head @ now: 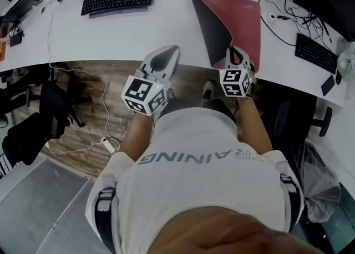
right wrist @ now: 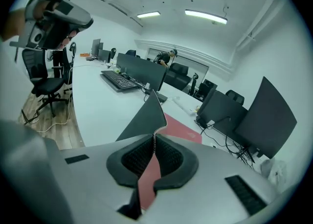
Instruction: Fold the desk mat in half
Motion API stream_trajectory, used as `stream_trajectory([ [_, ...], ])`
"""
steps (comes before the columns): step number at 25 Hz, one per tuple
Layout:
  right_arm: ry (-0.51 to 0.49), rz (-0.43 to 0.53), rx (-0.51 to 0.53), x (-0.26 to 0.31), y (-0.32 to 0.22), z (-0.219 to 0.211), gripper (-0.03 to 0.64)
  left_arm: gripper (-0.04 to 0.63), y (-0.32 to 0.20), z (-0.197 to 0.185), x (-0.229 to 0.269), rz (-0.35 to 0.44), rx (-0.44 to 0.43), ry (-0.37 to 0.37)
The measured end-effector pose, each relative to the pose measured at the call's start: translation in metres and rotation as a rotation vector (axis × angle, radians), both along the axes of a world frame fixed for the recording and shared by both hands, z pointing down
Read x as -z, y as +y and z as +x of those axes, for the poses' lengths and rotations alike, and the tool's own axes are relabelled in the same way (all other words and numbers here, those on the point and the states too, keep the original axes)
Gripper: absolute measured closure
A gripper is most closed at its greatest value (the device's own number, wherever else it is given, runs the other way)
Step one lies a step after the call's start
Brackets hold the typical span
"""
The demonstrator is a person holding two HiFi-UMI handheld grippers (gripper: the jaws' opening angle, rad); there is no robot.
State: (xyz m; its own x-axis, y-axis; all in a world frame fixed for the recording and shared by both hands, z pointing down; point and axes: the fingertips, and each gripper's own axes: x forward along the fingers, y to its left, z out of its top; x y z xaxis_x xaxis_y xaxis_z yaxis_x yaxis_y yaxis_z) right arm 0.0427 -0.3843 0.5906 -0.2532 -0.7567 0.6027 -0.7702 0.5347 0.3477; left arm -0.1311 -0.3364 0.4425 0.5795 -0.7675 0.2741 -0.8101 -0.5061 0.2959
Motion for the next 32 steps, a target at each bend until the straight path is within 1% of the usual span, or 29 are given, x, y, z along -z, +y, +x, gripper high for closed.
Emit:
stream_trajectory([
  [3, 0.001, -0.012, -0.037, -0.007, 0.001, 0.027, 0.581, 0.563, -0.008, 0.023, -0.001, -0.005, -0.03, 0.01],
  [7, -0.012, -0.033, -0.085, -0.018, 0.001, 0.06, 0.581, 0.563, -0.016, 0.051, -0.005, -0.014, -0.06, -0.003],
  [11, -0.041, -0.079, -0.148, -0.033, 0.0, 0.096, 0.58, 0.563, -0.021, 0.076, -0.01, -0.024, -0.085, -0.019],
  [19, -0.024, -0.186, -0.245, -0.073, 0.01, 0.16, 0.58, 0.563, -0.026, 0.111, -0.014, -0.036, -0.119, -0.015],
  [25, -0.023, -0.253, -0.295, -0.096, 0.025, 0.185, 0.58, 0.563, -0.024, 0.122, -0.018, -0.048, -0.136, -0.021],
  [32, -0.053, -0.331, -0.331, -0.114, 0.042, 0.189, 0.58, 0.563, -0.018, 0.123, -0.017, -0.049, -0.146, -0.024],
])
